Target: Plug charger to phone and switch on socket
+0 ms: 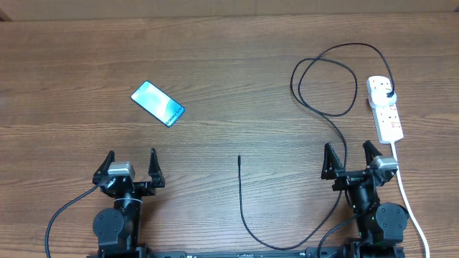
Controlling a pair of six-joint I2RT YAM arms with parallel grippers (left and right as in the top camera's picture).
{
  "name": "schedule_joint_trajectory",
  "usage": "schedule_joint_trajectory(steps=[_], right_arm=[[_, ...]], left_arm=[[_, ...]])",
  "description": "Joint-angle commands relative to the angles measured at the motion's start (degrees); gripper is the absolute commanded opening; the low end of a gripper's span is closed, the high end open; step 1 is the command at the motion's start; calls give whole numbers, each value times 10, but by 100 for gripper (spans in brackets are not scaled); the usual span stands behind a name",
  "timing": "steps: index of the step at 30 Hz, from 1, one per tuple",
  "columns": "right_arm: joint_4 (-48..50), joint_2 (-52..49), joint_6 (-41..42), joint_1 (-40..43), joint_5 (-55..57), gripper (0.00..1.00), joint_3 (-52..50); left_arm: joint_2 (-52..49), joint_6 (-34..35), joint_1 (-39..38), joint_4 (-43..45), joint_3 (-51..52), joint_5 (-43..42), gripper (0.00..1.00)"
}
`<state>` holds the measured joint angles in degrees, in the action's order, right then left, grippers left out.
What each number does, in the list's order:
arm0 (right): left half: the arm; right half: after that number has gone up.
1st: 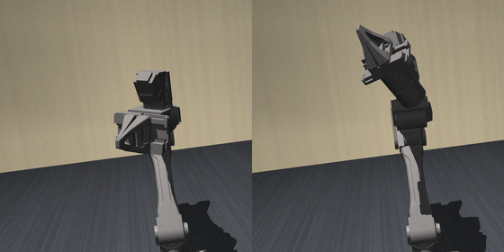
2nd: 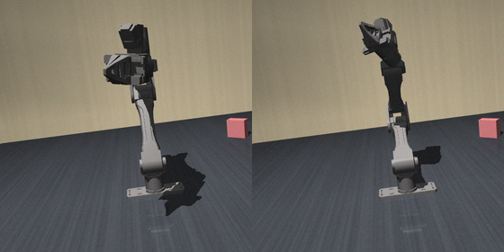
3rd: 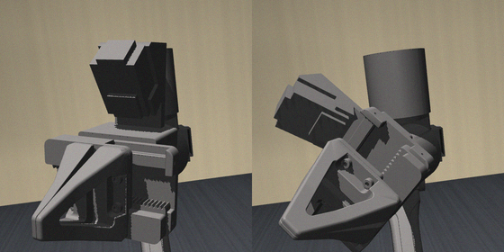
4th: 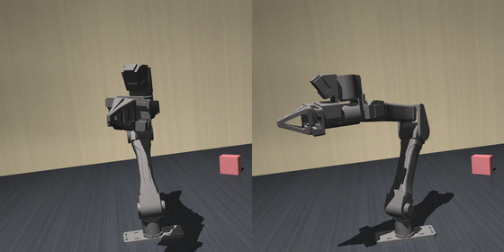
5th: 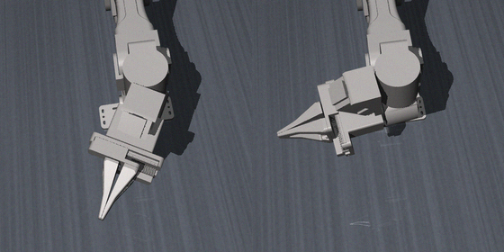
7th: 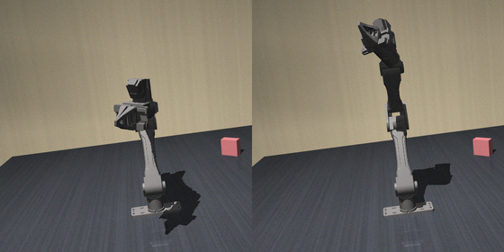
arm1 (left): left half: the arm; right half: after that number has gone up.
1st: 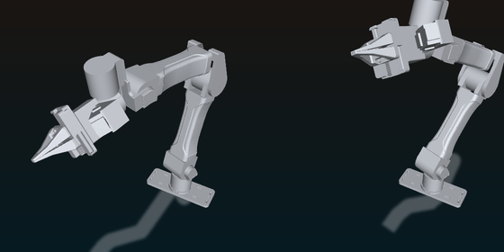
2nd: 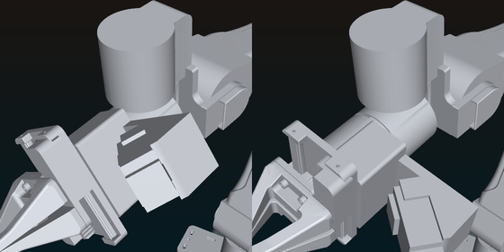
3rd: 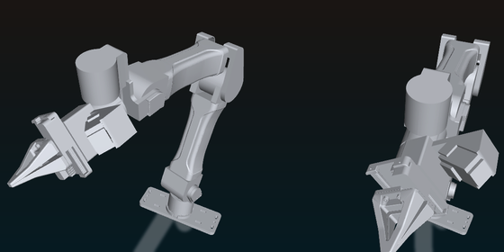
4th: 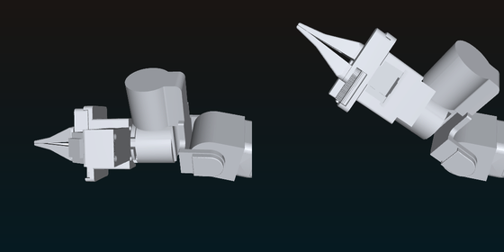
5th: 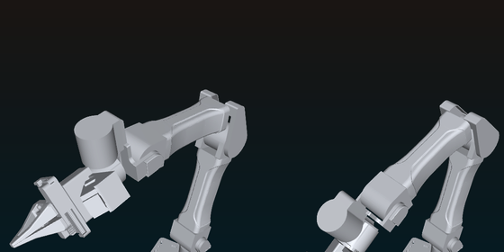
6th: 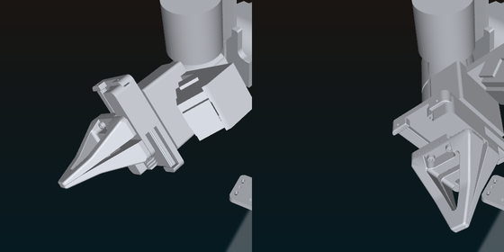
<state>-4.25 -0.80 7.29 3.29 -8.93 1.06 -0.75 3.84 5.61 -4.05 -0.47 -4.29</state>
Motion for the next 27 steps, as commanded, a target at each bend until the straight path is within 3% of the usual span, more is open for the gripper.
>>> schedule_joint_trajectory(steps=[1,19,27], right_arm=[[2,6,2,-1,3,100,-6],[2,6,2,-1,3,100,-6],[2,6,2,-1,3,100,-6]], left_arm=[[5,-12,-3,-2,2,0,100],[5,2,-3,2,-1,-17,100],[4,39,-3,-24,-56,-12,100]])
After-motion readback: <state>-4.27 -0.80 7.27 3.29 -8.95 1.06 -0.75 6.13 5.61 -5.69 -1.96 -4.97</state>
